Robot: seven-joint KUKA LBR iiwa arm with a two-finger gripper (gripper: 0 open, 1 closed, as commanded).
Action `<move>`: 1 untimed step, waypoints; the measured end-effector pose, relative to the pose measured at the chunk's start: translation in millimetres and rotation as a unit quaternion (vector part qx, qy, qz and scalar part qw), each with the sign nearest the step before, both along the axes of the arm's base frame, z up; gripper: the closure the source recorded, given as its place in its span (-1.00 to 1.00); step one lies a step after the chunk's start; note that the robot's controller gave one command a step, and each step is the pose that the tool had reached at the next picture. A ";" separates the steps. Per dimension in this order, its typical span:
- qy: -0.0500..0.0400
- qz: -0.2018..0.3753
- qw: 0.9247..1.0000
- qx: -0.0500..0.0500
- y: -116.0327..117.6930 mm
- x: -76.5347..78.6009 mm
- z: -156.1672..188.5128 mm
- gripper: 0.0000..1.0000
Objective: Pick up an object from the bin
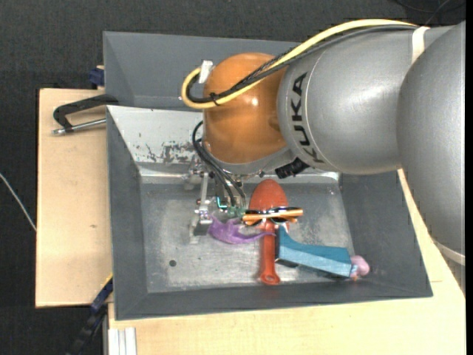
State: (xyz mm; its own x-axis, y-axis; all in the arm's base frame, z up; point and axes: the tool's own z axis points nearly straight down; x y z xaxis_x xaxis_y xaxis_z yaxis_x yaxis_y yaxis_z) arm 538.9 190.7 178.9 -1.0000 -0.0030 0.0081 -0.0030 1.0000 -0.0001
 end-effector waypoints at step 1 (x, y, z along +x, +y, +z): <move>-0.004 -0.001 1.000 0.001 -0.9 2.1 4.5 -1.00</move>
Offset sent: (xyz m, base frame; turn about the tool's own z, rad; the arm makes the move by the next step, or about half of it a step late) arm -0.0040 -0.0812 -0.0598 0.0476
